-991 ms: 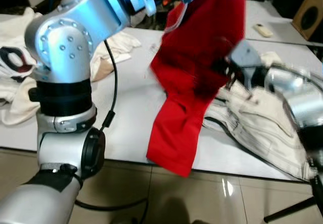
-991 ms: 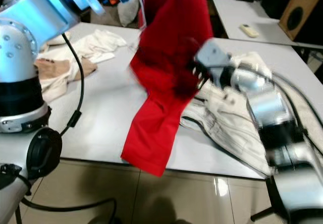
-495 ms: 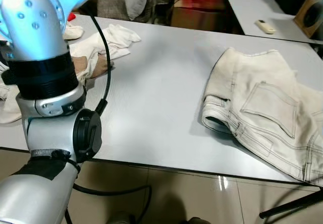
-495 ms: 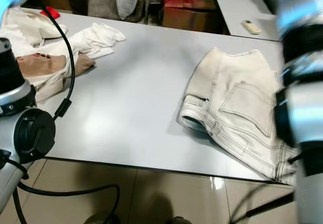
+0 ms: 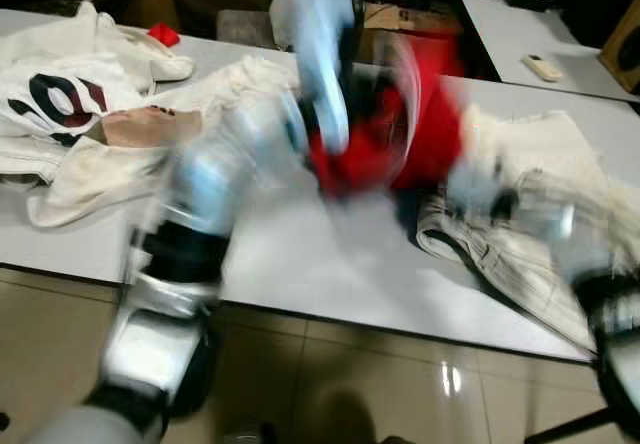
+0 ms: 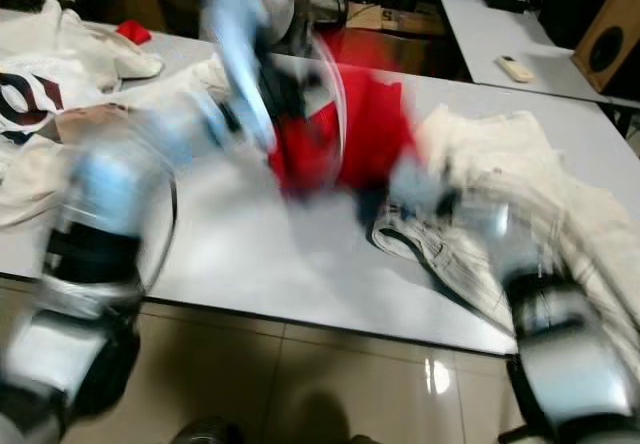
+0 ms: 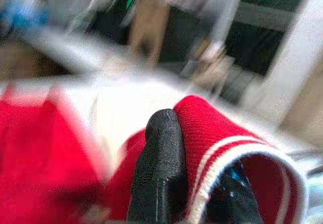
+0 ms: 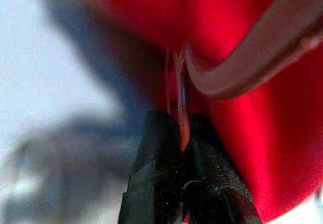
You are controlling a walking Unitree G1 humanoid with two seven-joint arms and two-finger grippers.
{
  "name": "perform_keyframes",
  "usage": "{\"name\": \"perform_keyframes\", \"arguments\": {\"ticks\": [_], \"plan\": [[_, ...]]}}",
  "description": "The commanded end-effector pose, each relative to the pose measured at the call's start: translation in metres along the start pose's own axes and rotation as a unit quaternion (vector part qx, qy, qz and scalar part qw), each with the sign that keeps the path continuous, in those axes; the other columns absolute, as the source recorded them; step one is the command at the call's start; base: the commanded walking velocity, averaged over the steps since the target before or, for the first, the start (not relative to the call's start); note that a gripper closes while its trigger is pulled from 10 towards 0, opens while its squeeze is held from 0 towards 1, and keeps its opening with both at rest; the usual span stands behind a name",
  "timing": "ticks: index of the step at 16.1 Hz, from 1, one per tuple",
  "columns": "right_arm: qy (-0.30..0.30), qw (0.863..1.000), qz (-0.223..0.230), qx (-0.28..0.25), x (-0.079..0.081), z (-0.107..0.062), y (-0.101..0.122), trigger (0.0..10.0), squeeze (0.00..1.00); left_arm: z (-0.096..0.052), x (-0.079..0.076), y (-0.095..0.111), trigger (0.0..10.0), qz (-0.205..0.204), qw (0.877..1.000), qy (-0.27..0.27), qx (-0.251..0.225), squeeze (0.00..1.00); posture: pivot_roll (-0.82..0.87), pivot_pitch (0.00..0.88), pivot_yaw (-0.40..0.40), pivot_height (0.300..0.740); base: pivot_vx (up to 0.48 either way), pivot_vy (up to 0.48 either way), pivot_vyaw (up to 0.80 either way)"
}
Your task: Hang hanger
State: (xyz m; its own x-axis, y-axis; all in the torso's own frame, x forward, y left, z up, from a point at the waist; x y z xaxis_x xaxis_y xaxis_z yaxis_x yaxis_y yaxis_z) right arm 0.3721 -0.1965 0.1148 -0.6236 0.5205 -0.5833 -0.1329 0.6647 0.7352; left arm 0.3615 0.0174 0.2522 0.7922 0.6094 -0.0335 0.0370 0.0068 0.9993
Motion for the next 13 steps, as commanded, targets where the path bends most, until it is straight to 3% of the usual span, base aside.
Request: {"name": "perform_keyframes", "arguments": {"ticks": [1, 3, 5, 7, 8, 9, 10, 12, 13], "plan": [[-0.026, 0.999, -0.016, 0.009, -0.015, -0.01, -0.002, 10.0, 0.0, 0.008, 0.008, 0.003, 10.0, 0.045, 0.998, 0.04, 0.0, 0.0, -0.05, 0.0, -0.005, 0.74, 0.0, 0.0, 0.0], [-0.025, 1.0, -0.01, 0.016, -0.013, -0.02, -0.013, 10.0, 0.0, 0.013, 0.033, -0.001, 10.0, 0.069, 0.992, 0.105, 0.005, 0.0, -0.06, 0.0, 0.012, 0.74, 0.0, 0.0, 0.0], [-0.022, 0.999, -0.021, 0.012, -0.017, -0.027, -0.011, 10.0, 0.0, 0.015, 0.053, 0.021, 10.0, 0.067, 0.985, 0.158, -0.035, 0.0, -0.08, 0.0, 0.023, 0.74, 0.0, 0.0, 0.0], [-0.013, 0.999, -0.043, 0.003, -0.023, -0.033, -0.004, 10.0, 0.0, 0.011, 0.081, 0.045, 10.0, 0.036, 0.967, 0.24, -0.078, 0.0, -0.08, 0.0, 0.025, 0.74, 0.0, 0.0, 0.0], [-0.012, 0.999, -0.051, -0.001, -0.028, -0.036, 0.0, 10.0, 0.0, 0.002, 0.099, 0.049, 10.0, 0.028, 0.949, 0.303, -0.082, 0.0, -0.08, 0.0, 0.029, 0.74, 0.0, 0.0, 0.0], [-0.002, 0.998, -0.06, -0.012, -0.037, -0.044, 0.008, 10.0, 0.0, -0.011, 0.118, 0.047, 10.0, 0.026, 0.924, 0.373, -0.076, 0.0, -0.08, 0.0, 0.026, 0.74, 0.0, 0.0, 0.0], [0.005, 0.998, -0.057, -0.031, -0.046, -0.055, 0.019, 10.0, 0.0, -0.018, 0.127, 0.039, 10.0, 0.035, 0.912, 0.404, -0.063, 0.0, -0.08, 0.0, 0.022, 0.74, 0.0, 0.0, 0.0], [0.014, 0.997, -0.048, -0.053, -0.053, -0.069, 0.032, 10.0, 0.0, -0.021, 0.13, 0.024, 10.0, 0.044, 0.909, 0.412, -0.042, 0.0, -0.08, 0.0, 0.02, 0.74, 0.0, 0.0, 0.0], [0.036, 0.997, -0.032, -0.068, -0.059, -0.088, 0.047, 10.0, 0.0, -0.024, 0.133, 0.002, 10.0, 0.058, 0.905, 0.42, -0.007, 0.0, -0.08, 0.0, 0.019, 0.74, 0.0, 0.0, 0.0]]}}
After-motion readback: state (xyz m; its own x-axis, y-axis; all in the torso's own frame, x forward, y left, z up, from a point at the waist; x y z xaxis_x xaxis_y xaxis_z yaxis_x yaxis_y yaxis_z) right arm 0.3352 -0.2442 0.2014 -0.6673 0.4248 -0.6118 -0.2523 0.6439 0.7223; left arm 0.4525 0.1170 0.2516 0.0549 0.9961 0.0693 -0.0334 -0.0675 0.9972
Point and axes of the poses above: a point about 5 cm out from each wrist's last joint towards the gripper, its own z axis pointing out of the wrist towards the gripper, its own y axis along the axis of the wrist's last joint, x = y × z, the point moved 3 cm from there along z, pointing out of the wrist towards the gripper, and after that the axes turned 7 degrees about z, right-handed, at the moved point
